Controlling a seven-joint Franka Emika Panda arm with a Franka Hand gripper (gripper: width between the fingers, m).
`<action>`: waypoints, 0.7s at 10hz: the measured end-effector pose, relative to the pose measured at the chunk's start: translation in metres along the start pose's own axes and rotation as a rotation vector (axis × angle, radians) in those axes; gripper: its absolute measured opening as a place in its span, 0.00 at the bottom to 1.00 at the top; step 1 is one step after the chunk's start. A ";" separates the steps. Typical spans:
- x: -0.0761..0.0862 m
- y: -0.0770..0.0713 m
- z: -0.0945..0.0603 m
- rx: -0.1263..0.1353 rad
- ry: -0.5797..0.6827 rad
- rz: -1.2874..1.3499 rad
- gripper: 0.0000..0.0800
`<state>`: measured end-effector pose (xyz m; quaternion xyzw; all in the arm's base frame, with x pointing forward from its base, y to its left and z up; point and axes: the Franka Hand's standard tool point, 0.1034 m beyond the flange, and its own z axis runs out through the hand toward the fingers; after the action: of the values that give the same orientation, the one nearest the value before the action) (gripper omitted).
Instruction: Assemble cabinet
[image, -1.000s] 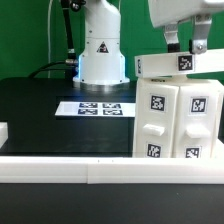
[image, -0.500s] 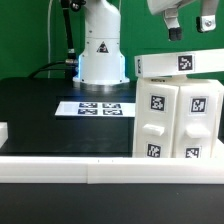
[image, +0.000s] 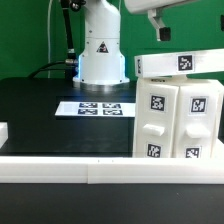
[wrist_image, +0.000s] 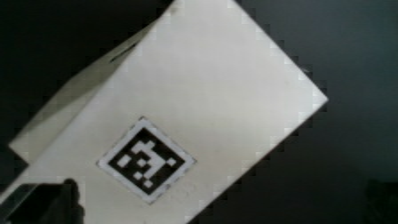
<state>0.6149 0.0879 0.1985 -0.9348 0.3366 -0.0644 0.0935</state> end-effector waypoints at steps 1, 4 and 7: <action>0.000 0.000 0.000 0.000 0.000 -0.071 1.00; 0.000 0.000 0.000 0.000 0.001 -0.330 1.00; -0.001 0.002 0.003 -0.023 -0.001 -0.786 1.00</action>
Offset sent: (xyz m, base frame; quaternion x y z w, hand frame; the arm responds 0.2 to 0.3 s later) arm 0.0000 0.0000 0.0000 0.0000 0.0000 -0.1938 0.9810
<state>0.6135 0.0873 0.1953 -0.9934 -0.0465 -0.0909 0.0515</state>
